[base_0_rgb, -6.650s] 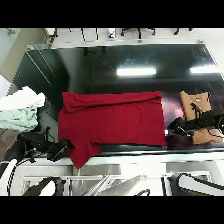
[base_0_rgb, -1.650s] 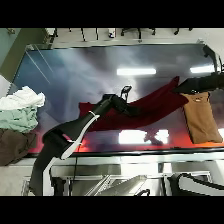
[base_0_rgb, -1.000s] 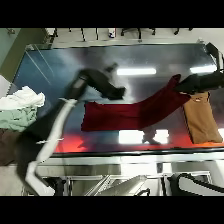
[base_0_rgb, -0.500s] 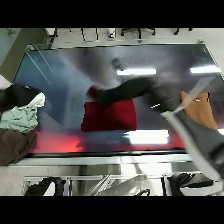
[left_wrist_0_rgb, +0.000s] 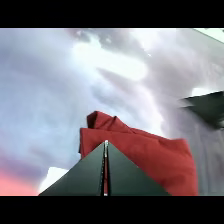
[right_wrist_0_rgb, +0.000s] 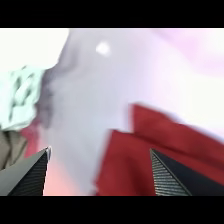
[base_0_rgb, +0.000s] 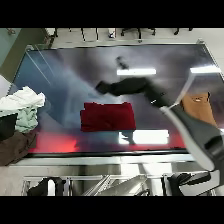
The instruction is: Fold the shirts.
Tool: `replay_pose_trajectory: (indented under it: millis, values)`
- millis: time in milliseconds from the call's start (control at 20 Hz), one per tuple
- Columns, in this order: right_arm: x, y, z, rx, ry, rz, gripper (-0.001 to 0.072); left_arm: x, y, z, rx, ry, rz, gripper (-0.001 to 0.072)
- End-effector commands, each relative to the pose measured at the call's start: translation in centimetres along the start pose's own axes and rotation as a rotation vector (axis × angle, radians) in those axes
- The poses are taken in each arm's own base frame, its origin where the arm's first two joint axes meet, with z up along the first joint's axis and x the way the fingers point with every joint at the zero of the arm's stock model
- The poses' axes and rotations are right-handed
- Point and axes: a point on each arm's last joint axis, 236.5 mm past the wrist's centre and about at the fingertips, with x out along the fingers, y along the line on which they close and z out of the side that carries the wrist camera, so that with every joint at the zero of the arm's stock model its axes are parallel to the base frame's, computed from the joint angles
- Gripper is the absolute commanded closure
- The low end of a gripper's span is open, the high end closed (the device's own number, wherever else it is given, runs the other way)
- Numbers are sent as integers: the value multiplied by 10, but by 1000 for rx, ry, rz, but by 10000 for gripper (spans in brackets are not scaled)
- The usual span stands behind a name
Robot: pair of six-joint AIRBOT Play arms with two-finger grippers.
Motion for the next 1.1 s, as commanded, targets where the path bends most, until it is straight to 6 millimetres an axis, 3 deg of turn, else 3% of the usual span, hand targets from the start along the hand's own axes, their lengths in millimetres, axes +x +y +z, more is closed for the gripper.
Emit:
replay_pose_trajectory:
  millis: [0,100,250,350,500,650,800,950,1000,1050]
  values:
    - [-110,-101,-4,123,137,-181,22,11,-12,-1,22,59,-56,693]
    - [-134,-160,-38,231,225,-293,17,21,-32,-1,59,112,-128,693]
    - [-119,-203,-88,337,280,-312,15,40,-62,-1,84,149,-231,693]
    - [-96,-206,-110,386,325,-238,14,55,-77,-10,87,196,-280,693]
    - [-57,-191,-118,438,348,-88,15,73,-92,-22,90,254,-321,693]
    - [-26,-187,-140,424,402,-87,15,85,-99,-24,90,263,-339,693]
    - [-4,-181,-155,399,429,-101,15,91,-102,-21,77,250,-342,693]
    - [7,-185,-150,383,391,-126,17,89,-102,-20,60,247,-341,693]
    - [7,-185,-148,386,381,-125,152,89,-102,-19,59,244,-342,693]
    - [8,-184,-147,388,377,-121,438,86,-103,-18,55,239,-343,693]
